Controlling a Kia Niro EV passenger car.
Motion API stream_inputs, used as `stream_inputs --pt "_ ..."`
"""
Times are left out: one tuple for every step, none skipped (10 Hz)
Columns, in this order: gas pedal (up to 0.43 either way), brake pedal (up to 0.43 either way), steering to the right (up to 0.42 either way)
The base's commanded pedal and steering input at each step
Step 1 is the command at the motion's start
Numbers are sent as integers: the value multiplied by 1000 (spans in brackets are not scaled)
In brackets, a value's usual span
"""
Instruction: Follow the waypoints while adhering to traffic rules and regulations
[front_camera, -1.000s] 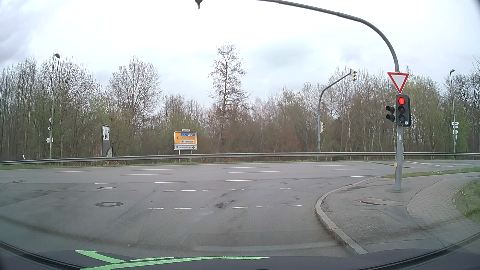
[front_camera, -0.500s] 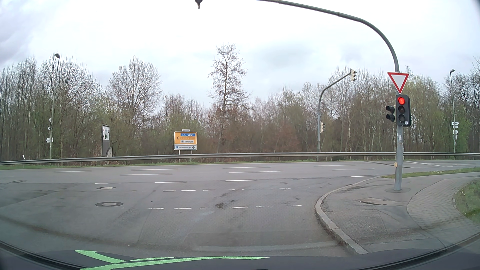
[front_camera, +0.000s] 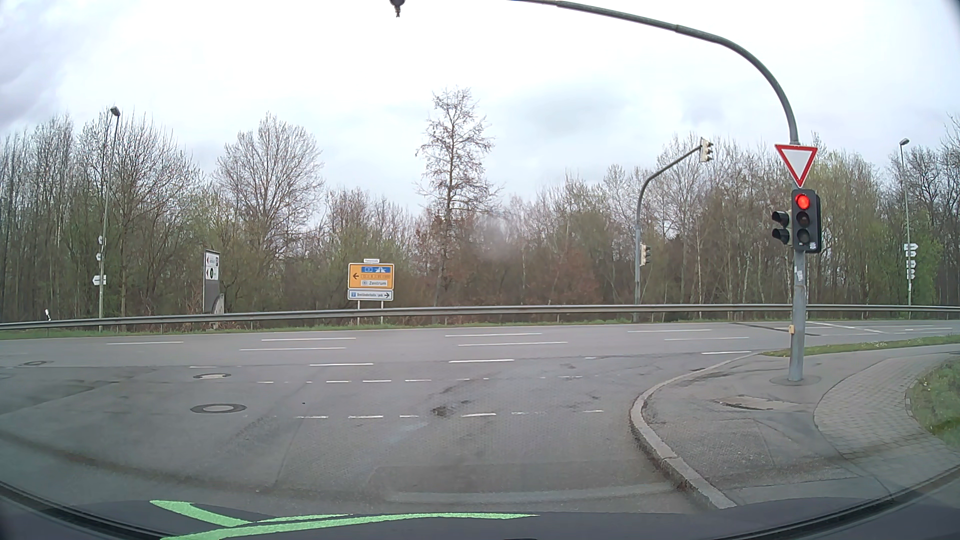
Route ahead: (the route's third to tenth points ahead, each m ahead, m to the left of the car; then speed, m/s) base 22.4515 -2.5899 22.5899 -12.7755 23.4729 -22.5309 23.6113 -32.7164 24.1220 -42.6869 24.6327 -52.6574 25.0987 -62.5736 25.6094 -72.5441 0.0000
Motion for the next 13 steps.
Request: stream_inputs --pt "0 274 -4" --pt "0 280 -4" --pt "0 280 -4" --pt "0 280 -4" --pt "0 280 -4" --pt "0 280 -4" --pt "0 280 -4" --pt "0 280 -4" --pt "0 280 -4" --pt "0 280 -4" --pt "0 280 -4" --pt "0 274 -4" --pt "0 280 -4"
